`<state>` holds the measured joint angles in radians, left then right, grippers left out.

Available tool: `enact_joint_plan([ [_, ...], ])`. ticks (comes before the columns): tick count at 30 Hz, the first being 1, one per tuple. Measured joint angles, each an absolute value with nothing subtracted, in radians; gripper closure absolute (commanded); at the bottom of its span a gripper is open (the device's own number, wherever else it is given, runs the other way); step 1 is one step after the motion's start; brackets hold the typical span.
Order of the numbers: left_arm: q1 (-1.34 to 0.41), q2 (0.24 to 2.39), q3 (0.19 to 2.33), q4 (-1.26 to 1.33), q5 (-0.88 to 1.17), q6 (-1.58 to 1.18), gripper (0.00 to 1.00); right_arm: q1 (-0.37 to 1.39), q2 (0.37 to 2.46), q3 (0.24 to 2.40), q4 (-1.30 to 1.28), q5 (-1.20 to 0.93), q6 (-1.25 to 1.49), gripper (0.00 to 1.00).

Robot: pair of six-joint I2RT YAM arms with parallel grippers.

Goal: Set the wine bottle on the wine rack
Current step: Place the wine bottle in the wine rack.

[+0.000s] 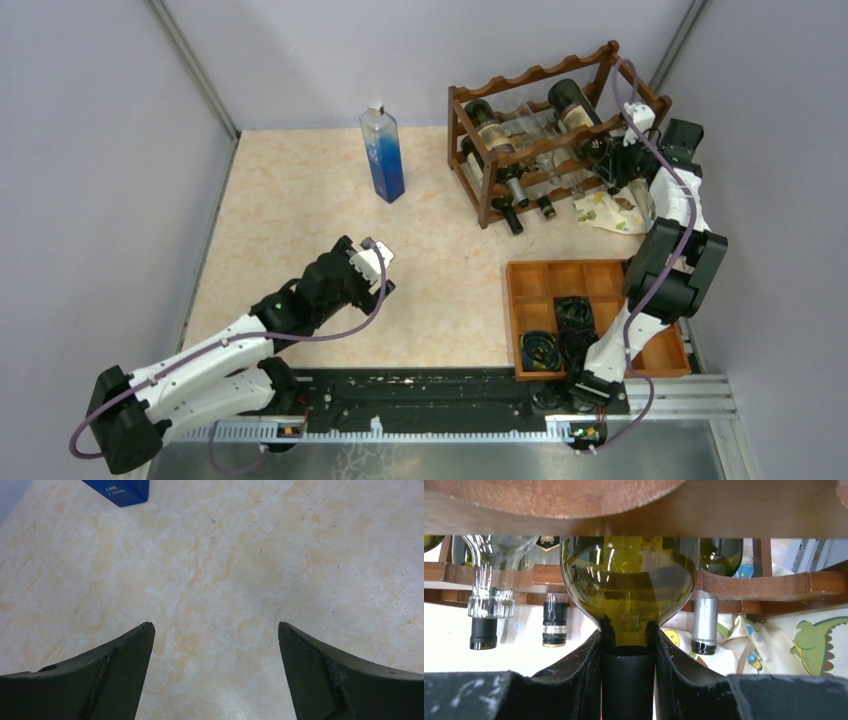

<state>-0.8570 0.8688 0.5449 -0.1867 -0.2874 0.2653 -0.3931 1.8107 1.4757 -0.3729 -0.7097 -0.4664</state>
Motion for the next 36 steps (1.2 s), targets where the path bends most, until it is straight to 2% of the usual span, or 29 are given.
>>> enact_joint_plan([
  [36,-0.857,0.904,0.545,-0.187,-0.295,0.268,0.01,-0.31,1.89,1.528,-0.343,-0.62,-0.414,0.99],
])
